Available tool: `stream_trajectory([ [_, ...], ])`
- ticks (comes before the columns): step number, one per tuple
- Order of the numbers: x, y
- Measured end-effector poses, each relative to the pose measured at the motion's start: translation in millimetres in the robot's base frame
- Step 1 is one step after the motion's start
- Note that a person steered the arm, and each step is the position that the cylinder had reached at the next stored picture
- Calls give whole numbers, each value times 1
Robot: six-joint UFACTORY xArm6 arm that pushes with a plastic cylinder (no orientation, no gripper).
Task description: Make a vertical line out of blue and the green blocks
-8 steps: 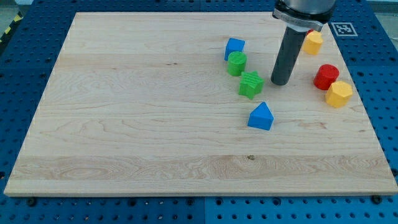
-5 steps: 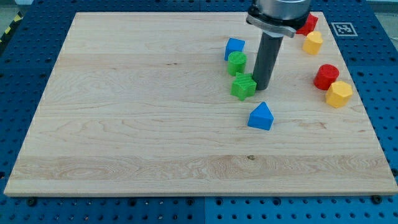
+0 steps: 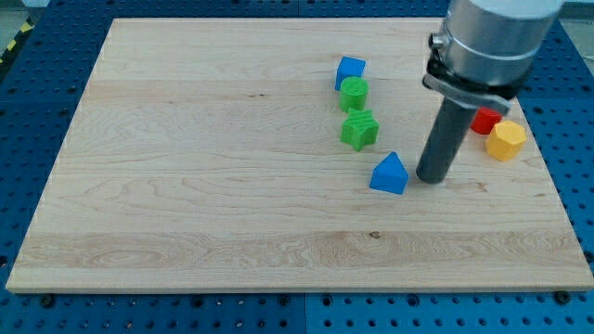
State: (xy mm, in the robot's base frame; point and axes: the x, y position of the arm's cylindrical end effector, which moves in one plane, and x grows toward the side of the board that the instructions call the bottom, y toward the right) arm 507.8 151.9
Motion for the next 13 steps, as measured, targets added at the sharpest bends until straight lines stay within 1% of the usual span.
stream_trajectory([
  [2, 3, -1],
  [5, 1, -37],
  [7, -4, -35],
  [8, -4, -4],
  [9, 0, 57],
  [10, 0, 80],
  [12, -7, 80],
  [13, -23, 80],
])
